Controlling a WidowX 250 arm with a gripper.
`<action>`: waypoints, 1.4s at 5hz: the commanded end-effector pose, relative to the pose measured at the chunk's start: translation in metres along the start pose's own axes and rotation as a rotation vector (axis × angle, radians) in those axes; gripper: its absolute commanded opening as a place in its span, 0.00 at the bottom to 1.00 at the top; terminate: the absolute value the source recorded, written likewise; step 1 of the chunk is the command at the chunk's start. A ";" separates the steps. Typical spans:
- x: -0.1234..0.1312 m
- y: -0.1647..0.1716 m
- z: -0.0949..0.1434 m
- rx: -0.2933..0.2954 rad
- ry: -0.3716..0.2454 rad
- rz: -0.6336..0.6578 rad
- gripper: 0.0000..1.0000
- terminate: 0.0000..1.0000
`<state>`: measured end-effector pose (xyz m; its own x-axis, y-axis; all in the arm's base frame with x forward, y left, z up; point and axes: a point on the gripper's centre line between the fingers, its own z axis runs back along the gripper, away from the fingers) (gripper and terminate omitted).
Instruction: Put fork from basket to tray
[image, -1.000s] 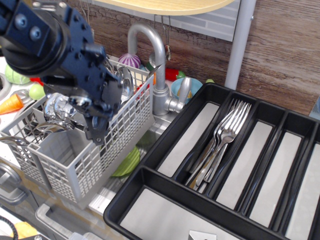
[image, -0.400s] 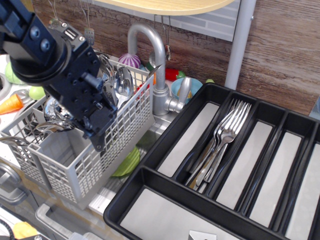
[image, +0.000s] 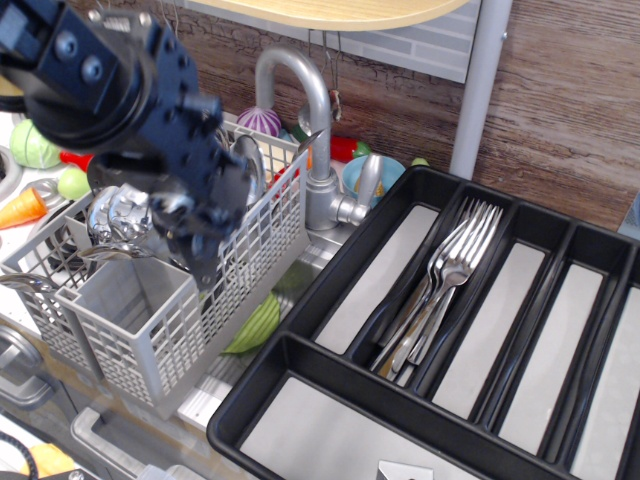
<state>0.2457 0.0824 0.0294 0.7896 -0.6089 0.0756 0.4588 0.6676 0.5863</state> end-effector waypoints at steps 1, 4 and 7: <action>0.016 0.014 0.044 0.012 0.069 -0.069 0.00 0.00; 0.078 0.022 0.115 -0.133 0.212 -0.133 0.00 0.00; 0.139 0.000 0.105 -0.368 0.160 0.102 0.00 0.00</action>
<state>0.3098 -0.0478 0.1098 0.8659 -0.4965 -0.0614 0.4956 0.8345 0.2409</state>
